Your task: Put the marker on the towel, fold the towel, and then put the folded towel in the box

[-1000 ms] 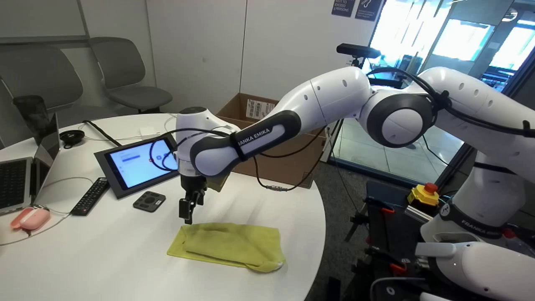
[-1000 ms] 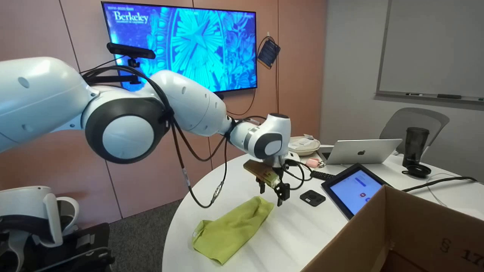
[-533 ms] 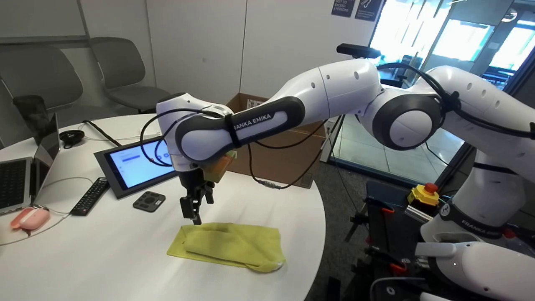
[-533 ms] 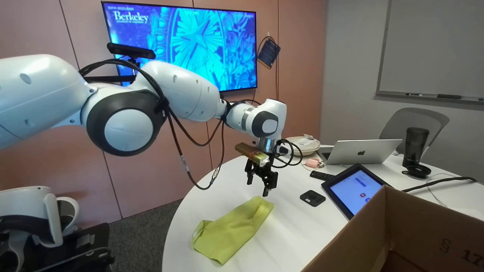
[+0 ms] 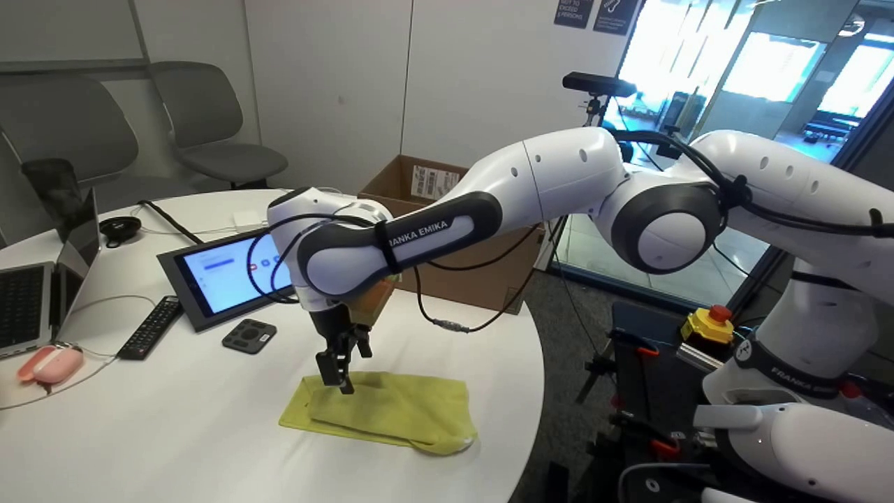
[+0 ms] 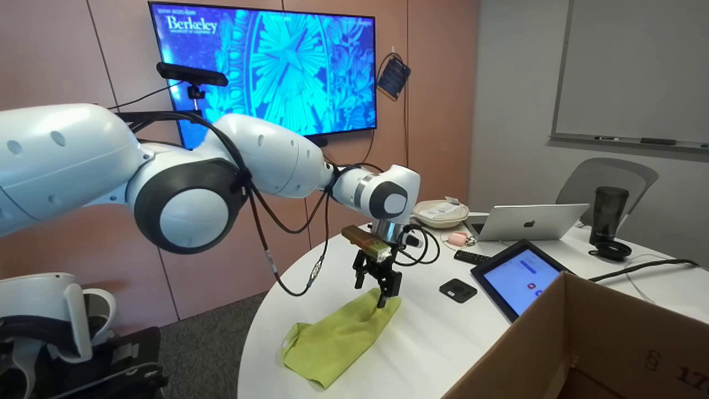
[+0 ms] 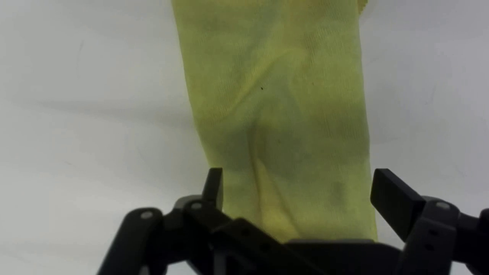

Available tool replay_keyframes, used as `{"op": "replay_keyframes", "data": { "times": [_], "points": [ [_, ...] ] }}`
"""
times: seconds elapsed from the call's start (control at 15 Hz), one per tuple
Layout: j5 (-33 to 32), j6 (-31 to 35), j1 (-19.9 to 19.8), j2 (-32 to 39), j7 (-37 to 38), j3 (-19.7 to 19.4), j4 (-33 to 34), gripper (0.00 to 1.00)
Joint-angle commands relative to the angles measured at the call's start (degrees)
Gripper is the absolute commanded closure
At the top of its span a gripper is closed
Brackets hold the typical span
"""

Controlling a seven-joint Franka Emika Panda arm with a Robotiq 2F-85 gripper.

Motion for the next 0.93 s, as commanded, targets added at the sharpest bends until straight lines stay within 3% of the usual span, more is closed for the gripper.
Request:
{"op": "replay_keyframes", "data": {
  "times": [0.0, 0.87],
  "points": [
    [1.0, -2.2, 0.9, 4.3, -1.6, -0.7, 6.6, 0.0],
    [-3.4, 9.1, 0.5, 7.6, -12.3, -0.1, 6.8, 0.0]
  ]
}}
